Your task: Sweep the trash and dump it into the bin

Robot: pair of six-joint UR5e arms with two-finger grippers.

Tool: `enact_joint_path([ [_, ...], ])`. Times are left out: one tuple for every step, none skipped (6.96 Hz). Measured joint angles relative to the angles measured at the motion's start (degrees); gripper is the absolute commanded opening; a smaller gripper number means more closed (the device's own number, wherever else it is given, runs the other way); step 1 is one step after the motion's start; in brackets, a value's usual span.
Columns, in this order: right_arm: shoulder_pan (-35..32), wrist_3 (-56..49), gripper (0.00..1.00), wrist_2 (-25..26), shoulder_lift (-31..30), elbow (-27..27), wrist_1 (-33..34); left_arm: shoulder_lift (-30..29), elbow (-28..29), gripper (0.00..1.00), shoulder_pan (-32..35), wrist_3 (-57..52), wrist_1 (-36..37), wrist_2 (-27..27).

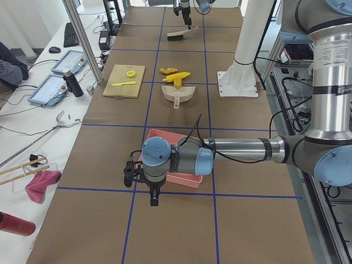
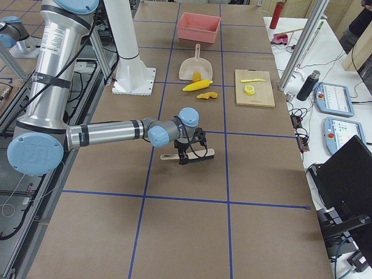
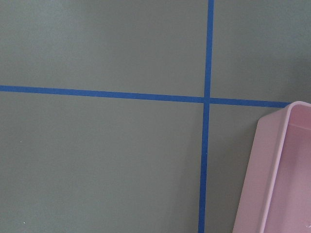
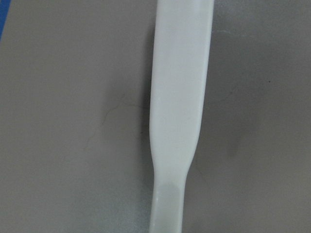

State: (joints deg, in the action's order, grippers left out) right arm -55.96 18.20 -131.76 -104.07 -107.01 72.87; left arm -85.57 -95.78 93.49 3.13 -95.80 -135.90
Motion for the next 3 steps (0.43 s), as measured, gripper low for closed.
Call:
enact_joint_path([
  [1.4, 1.0, 1.00, 0.2, 0.1, 0.6, 0.1, -0.1, -2.3, 0.99, -2.3, -0.1, -0.4, -0.1],
  [3.2, 3.0, 1.00, 0.3, -0.1, 0.8, 0.3, -0.4, -4.9, 0.99, -4.9, -0.1, -1.1, -0.2],
  [4.7, 4.7, 1.00, 0.4, -0.3, 0.8, 0.4, -1.0, -6.7, 0.99, -7.1, -0.1, -1.6, -0.6],
])
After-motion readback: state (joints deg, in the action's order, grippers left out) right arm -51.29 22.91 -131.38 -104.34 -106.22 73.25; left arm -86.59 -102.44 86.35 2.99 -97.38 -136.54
